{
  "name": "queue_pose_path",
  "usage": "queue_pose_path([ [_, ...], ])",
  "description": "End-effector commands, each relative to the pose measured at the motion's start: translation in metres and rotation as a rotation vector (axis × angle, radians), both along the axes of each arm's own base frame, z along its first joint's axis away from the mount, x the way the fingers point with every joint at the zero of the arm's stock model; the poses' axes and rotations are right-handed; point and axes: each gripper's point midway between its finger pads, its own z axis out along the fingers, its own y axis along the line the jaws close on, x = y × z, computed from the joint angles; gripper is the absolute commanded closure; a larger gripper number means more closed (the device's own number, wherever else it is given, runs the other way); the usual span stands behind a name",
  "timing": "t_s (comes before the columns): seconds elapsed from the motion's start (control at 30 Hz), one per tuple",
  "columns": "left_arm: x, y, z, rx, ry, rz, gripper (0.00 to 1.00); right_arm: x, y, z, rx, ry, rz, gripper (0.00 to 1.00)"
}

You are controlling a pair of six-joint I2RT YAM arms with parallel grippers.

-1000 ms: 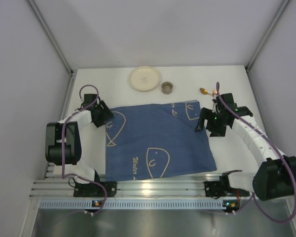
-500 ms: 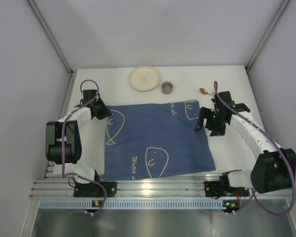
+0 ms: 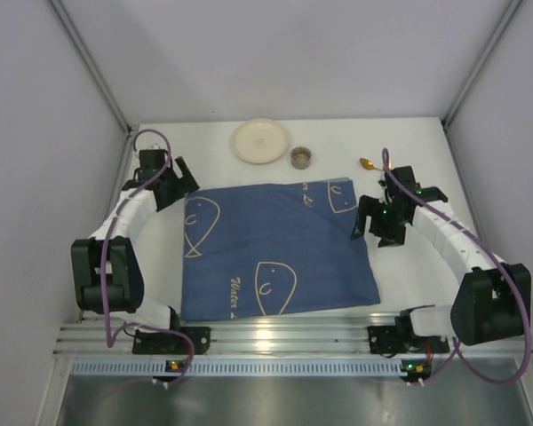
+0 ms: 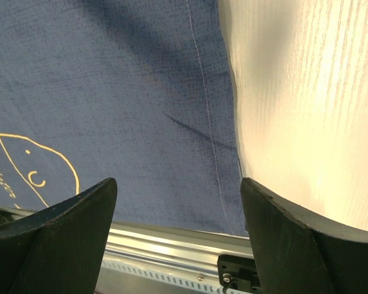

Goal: Set the dinner table for one person

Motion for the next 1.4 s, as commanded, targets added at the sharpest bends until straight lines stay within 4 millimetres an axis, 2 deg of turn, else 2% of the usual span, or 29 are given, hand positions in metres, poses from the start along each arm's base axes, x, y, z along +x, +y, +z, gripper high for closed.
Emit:
queue_pose_path([
  [0.0,-0.011,0.02,0.016,0.079,-0.014,0.075,0.02,0.008,0.002,0.005,0.013,-0.038,0.021,0.18],
  [0.1,-0.015,0.019,0.018,0.072,-0.014,0.071,0.02,0.008,0.008,0.003,0.045,-0.042,0.033,0.18],
  [0.17,-0.02,0.008,0.012,0.024,0.007,0.038,0.02,0.013,0.019,0.007,0.107,-0.069,0.053,0.18],
  [0.3,-0.035,-0.019,0.001,-0.06,0.032,-0.011,0.02,0.033,0.041,0.009,0.229,-0.147,0.066,0.2],
  [0.33,-0.038,-0.02,0.0,-0.063,0.032,-0.007,0.02,0.047,0.045,0.012,0.253,-0.196,0.054,0.23],
  [0.37,-0.045,-0.04,-0.003,-0.065,0.041,-0.059,0.02,0.053,0.048,0.007,0.266,-0.193,0.045,0.37],
  [0.43,-0.052,-0.054,-0.005,-0.08,0.049,-0.084,0.02,0.072,0.054,0.006,0.296,-0.231,0.021,0.5],
  [0.47,-0.056,-0.068,-0.006,-0.078,0.056,-0.114,0.02,0.079,0.057,-0.005,0.304,-0.205,0.017,0.55],
  [0.5,-0.062,-0.075,-0.008,-0.085,0.071,-0.122,0.02,0.091,0.059,-0.001,0.309,-0.221,0.013,0.68],
  [0.53,-0.064,-0.083,-0.008,-0.086,0.073,-0.138,0.02,0.101,0.061,-0.002,0.314,-0.231,0.002,0.75],
  [0.57,-0.07,-0.1,-0.008,-0.082,0.078,-0.183,0.02,0.109,0.062,-0.014,0.31,-0.203,-0.007,0.86],
  [0.6,-0.073,-0.105,-0.008,-0.076,0.086,-0.179,0.02,0.124,0.064,-0.01,0.312,-0.226,-0.009,0.89],
  [0.63,-0.076,-0.112,-0.008,-0.078,0.091,-0.19,0.02,0.13,0.064,-0.015,0.305,-0.216,-0.019,0.91],
  [0.67,-0.082,-0.123,-0.009,-0.082,0.099,-0.213,0.02,0.136,0.062,-0.031,0.278,-0.184,-0.035,0.93],
  [0.73,-0.09,-0.135,-0.012,-0.102,0.115,-0.22,0.02,0.151,0.059,-0.036,0.249,-0.188,-0.049,0.98],
  [0.77,-0.097,-0.138,-0.016,-0.11,0.138,-0.214,0.02,0.159,0.054,-0.047,0.22,-0.176,-0.068,1.0],
  [0.87,-0.113,-0.14,-0.029,-0.074,0.179,-0.221,0.03,0.168,0.046,-0.063,0.181,-0.151,-0.096,1.0],
  [0.93,-0.131,-0.136,-0.051,-0.048,0.236,-0.213,0.03,0.172,0.041,-0.065,0.174,-0.144,-0.116,1.0],
  [0.97,-0.147,-0.133,-0.068,-0.034,0.288,-0.208,0.03,0.172,0.038,-0.068,0.168,-0.138,-0.125,1.0],
  [1.1,-0.185,-0.12,-0.109,0.011,0.417,-0.162,0.03,0.17,0.032,-0.075,0.15,-0.126,-0.141,1.0],
  [1.23,-0.21,-0.101,-0.128,0.074,0.513,-0.116,0.04,0.17,0.018,-0.081,0.121,-0.122,-0.158,1.0],
  [1.37,-0.225,-0.089,-0.138,0.121,0.568,-0.09,0.04,0.169,-0.018,-0.087,0.062,-0.1,-0.244,1.0],
])
